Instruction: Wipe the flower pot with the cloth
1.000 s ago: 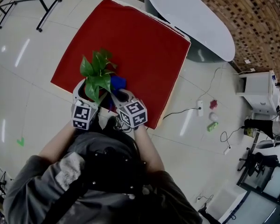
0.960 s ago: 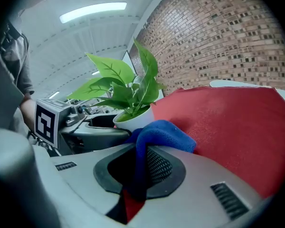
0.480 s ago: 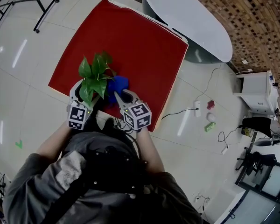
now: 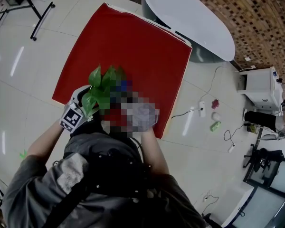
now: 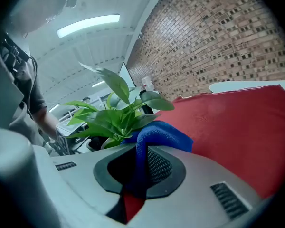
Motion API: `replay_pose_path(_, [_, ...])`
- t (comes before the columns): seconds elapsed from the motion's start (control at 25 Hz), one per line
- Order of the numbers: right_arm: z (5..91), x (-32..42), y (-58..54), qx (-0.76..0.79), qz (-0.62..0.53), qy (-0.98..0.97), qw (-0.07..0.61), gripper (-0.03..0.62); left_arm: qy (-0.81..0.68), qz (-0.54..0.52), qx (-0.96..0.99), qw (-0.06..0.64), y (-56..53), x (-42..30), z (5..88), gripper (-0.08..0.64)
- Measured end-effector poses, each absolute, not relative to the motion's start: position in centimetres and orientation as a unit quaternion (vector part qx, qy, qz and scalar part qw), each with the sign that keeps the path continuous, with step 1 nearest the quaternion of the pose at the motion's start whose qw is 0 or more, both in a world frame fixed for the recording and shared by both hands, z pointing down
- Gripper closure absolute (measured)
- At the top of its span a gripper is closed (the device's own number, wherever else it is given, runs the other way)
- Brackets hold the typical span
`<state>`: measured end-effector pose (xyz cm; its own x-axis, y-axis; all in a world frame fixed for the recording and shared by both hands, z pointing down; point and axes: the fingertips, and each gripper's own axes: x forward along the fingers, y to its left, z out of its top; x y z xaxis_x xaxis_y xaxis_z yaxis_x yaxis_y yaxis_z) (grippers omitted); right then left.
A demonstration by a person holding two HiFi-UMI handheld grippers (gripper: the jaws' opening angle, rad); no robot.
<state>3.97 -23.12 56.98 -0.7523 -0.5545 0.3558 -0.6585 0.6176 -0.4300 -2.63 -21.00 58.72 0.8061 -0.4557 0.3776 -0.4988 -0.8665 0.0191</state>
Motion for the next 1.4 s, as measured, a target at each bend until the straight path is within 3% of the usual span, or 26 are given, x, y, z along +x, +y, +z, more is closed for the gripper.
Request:
replay_pose_path(0.56, [60.6, 2.5, -27.5, 0.376, 0.299, -0.870, 0.110, 0.535, -0.100, 0.187, 0.976, 0.043, -23.0, -3.5, 59.2, 0.135])
replay_pose_path(0.8, [61.7, 2.5, -27.3, 0.391, 0.238, -0.871, 0.177, 0.535, -0.059, 0.206, 0.976, 0.022, -22.9, -3.6, 59.5, 0.132])
replay_pose_path(1.4, [61.6, 3.4, -25.3, 0.422, 0.233, -0.859, 0.170, 0.535, -0.228, 0.218, 0.947, 0.067, -21.7, -7.3, 59.6, 0.124])
